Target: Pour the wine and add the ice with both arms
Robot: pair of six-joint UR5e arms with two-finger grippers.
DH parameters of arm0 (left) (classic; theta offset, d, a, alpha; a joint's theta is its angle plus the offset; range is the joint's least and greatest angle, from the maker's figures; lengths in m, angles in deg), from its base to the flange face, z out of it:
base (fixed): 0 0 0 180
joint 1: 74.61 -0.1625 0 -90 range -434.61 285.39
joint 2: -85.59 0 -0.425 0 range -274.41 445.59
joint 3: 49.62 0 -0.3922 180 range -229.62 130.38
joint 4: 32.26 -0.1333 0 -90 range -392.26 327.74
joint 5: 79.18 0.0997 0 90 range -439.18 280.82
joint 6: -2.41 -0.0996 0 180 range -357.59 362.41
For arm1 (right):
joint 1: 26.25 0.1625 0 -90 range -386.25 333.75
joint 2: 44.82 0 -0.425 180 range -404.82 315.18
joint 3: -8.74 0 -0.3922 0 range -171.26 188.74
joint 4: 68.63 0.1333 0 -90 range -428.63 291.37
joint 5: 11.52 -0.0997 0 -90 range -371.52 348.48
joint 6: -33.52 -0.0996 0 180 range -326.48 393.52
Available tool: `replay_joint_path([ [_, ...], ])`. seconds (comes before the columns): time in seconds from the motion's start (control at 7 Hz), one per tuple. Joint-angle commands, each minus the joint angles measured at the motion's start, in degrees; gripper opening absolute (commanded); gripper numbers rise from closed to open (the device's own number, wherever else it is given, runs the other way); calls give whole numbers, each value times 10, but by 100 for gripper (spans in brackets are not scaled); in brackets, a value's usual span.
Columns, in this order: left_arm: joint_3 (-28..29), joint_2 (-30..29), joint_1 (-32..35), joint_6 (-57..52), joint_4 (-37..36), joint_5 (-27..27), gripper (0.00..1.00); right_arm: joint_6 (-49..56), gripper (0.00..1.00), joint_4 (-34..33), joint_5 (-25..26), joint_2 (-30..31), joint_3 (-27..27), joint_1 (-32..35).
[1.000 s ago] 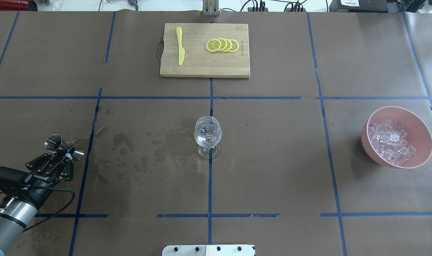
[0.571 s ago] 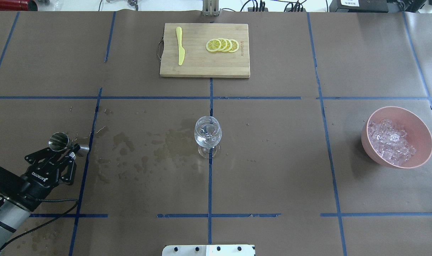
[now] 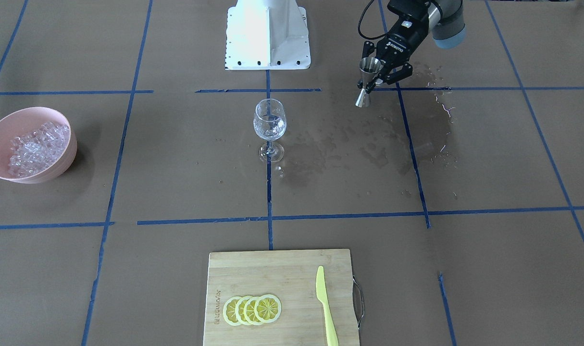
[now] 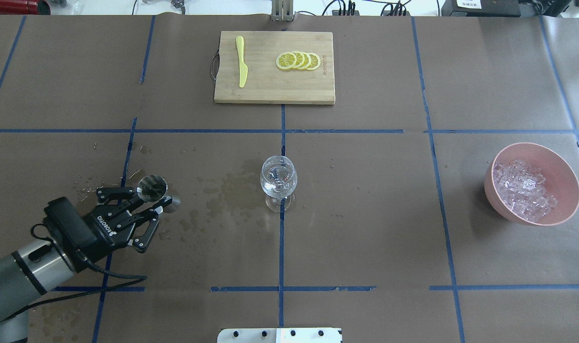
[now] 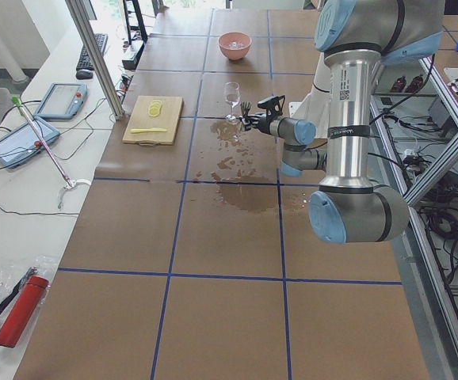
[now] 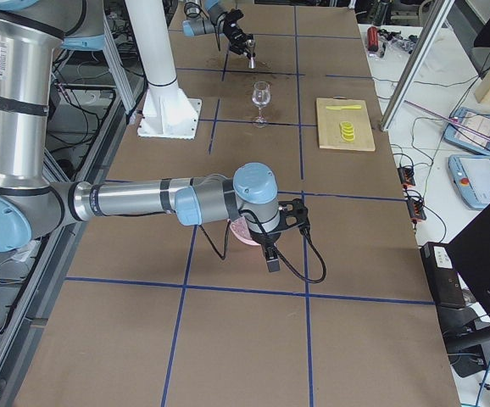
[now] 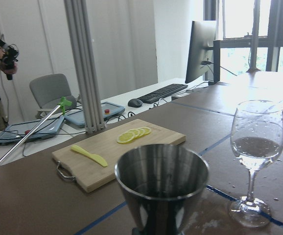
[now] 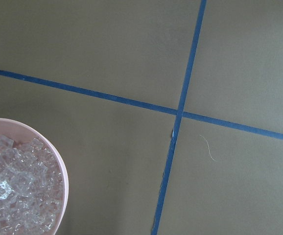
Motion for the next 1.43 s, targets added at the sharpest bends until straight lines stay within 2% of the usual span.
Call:
replay_joint_path([
  [0.0,-33,-83,75,0,-176,-152,0,0,100,-1,0,2,0,0],
  [0.29,-46,-137,97,0,-313,-224,0,0,100,-1,1,6,-1,0],
  [0.57,-84,-201,100,0,-492,-230,0,0,100,-1,2,7,-2,0],
  [0.86,-85,-265,98,0,-641,-230,0,0,100,-1,2,7,-5,0],
  [1.29,-81,-302,95,-1,-752,-230,0,0,100,-2,2,7,-5,0],
])
